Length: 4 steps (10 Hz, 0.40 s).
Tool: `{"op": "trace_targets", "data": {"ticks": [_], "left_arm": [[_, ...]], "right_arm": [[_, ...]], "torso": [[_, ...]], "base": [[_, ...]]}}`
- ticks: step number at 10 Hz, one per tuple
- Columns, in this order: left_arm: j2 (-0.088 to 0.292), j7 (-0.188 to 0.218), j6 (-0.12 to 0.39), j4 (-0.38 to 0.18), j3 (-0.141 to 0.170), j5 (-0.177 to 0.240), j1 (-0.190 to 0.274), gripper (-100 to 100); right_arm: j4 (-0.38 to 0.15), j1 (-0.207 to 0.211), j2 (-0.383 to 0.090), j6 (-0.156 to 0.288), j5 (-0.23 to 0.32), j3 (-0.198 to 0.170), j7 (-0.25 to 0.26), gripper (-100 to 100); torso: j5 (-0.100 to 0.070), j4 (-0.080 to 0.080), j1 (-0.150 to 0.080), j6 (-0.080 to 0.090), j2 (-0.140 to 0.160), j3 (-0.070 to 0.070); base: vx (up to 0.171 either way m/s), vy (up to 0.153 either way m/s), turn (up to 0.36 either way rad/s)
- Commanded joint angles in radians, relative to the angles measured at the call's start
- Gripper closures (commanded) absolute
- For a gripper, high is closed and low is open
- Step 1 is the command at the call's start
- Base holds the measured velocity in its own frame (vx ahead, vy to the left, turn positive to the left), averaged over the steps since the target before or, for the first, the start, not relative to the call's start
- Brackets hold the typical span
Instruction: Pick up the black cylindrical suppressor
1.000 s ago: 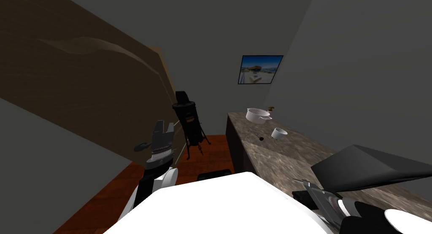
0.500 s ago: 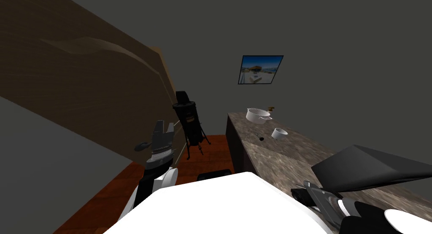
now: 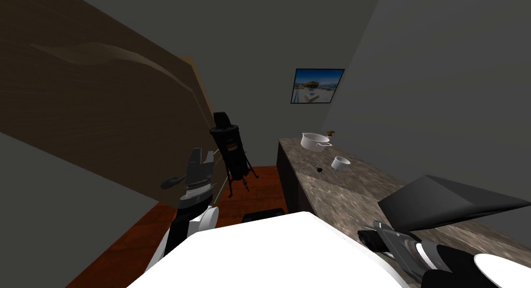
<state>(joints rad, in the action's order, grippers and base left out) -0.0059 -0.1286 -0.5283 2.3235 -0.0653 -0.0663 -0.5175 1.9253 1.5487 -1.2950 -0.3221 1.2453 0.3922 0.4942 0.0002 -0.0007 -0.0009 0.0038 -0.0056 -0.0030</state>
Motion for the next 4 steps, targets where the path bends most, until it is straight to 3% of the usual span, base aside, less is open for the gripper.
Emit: {"op": "trace_targets", "data": {"ticks": [1,2,3,4], "left_arm": [[0.0,0.0,0.0,0.0,0.0,0.0,0.0,0],[0.0,0.0,0.0,0.0,0.0,0.0,0.0,0],[0.0,0.0,0.0,0.0,0.0,0.0,0.0,0],[0.0,0.0,0.0,0.0,0.0,0.0,0.0,0]], "right_arm": [[0.012,0.021,-0.01,-0.008,-0.002,0.028,-0.011,100],[0.023,0.04,-0.016,-0.015,-0.003,0.053,-0.017,100],[0.014,0.027,-0.009,-0.013,-0.004,0.037,-0.009,100],[0.015,0.028,-0.009,-0.015,-0.004,0.039,-0.009,0]], "torso": [[0.0,0.0,0.0,0.0,0.0,0.0],[0.0,0.0,0.0,0.0,0.0,0.0],[0.0,0.0,0.0,0.0,0.0,0.0],[0.0,0.0,0.0,-0.001,0.0,0.0]], "base": [[0.001,-0.005,-0.047],[0.003,-0.007,-0.055],[0.001,-0.003,-0.013],[0.0,0.0,0.0]]}}
